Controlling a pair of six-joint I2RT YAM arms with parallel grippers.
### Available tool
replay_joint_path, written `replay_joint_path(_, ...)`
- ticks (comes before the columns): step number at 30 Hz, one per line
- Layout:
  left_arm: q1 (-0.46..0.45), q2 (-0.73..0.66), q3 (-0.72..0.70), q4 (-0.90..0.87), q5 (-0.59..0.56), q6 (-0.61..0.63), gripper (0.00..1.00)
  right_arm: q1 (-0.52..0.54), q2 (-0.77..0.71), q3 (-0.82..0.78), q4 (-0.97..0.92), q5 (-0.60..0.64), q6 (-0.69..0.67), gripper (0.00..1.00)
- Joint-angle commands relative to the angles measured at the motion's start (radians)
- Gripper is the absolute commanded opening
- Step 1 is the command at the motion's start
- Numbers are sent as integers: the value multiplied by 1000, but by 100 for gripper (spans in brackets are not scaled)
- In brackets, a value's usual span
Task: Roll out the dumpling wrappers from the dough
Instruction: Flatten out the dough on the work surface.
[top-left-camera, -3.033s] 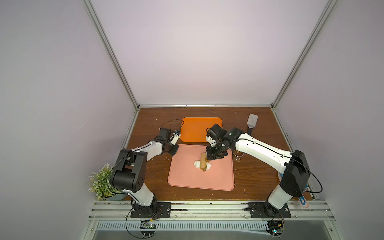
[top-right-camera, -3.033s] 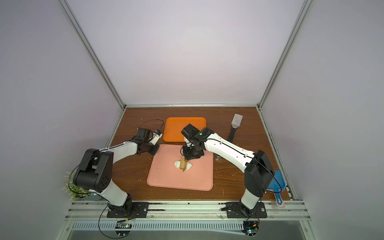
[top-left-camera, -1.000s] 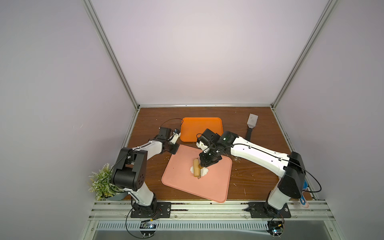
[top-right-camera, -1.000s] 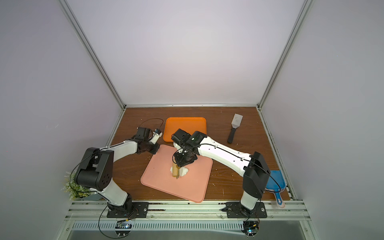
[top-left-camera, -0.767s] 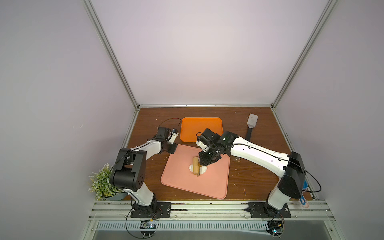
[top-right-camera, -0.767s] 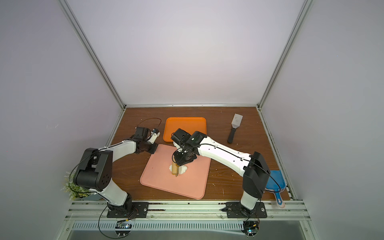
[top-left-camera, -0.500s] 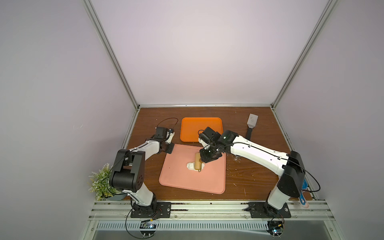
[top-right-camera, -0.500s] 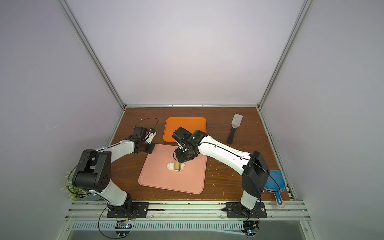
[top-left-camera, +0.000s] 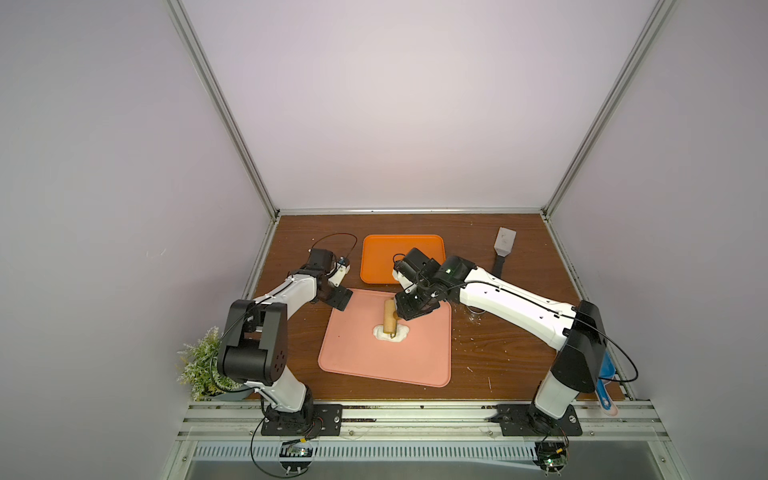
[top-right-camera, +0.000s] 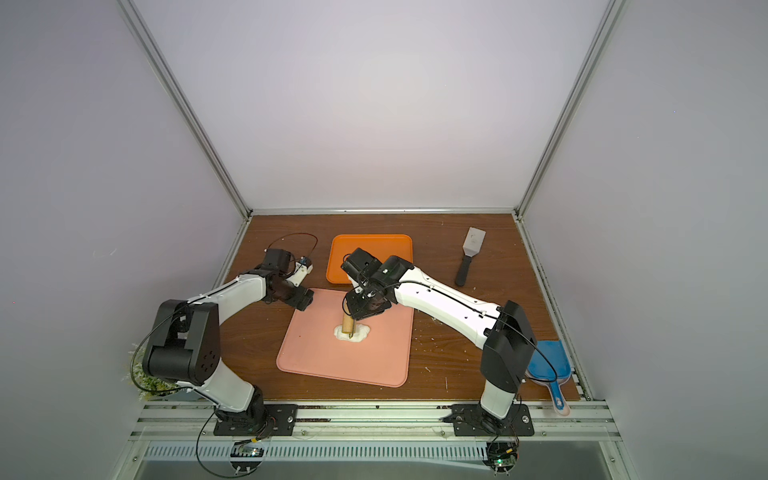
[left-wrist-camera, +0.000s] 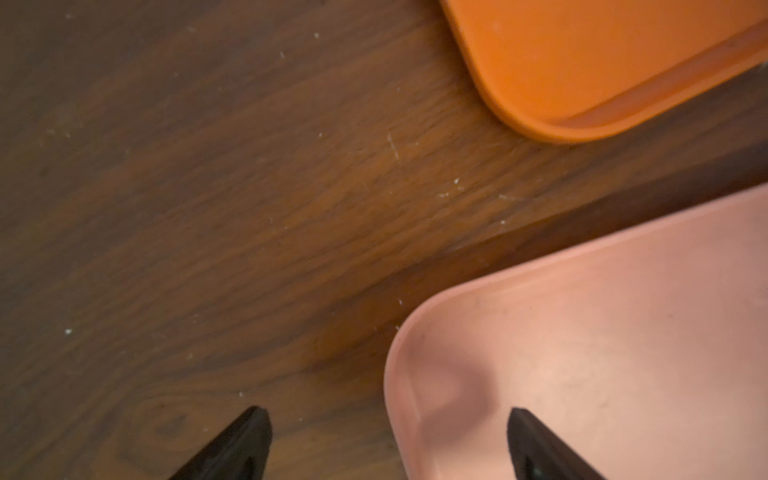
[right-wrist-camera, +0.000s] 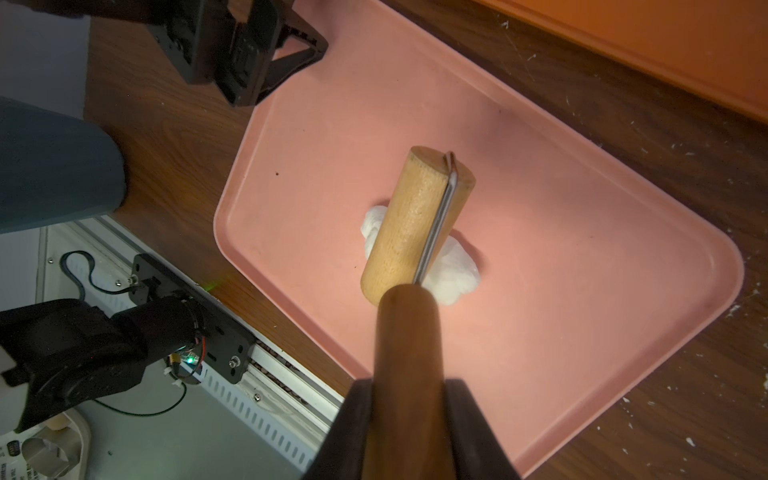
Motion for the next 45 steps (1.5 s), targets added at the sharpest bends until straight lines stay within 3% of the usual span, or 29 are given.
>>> replay_joint_path(1, 1, 27, 90, -136, 42, 109, 94, -5, -59, 16, 40, -41, -17, 0)
replay_joint_path(4, -7, 66, 137, -179, 56, 162, 92, -6, -79, -4, 51, -55, -16, 0)
replay_joint_path(9, -24, 159, 219, -260, 68, 220, 79, -10, -129, -45, 74, -63, -8, 0)
replay_joint_path(20, -25, 300, 330, -309, 49, 260, 60, -10, -200, -124, 124, -91, -1, 0)
replay_joint_path(26, -25, 368, 400, -360, 54, 276, 42, -10, -201, -126, 123, -90, -1, 0)
replay_joint_path(28, -25, 377, 405, -374, 47, 286, 36, -10, -201, -126, 119, -88, 1, 0)
replay_joint_path(32, -24, 378, 390, -392, 18, 313, 33, -10, -203, -133, 119, -82, 3, 0)
replay_joint_path(36, -17, 371, 373, -393, 13, 314, 21, -10, -197, -129, 121, -82, 2, 0)
replay_joint_path(40, -5, 360, 361, -391, 51, 282, 2, -10, -194, -129, 122, -75, 0, 0)
replay_joint_path(45, -4, 316, 315, -386, 160, 229, 0, -10, -187, -134, 118, -62, -4, 0)
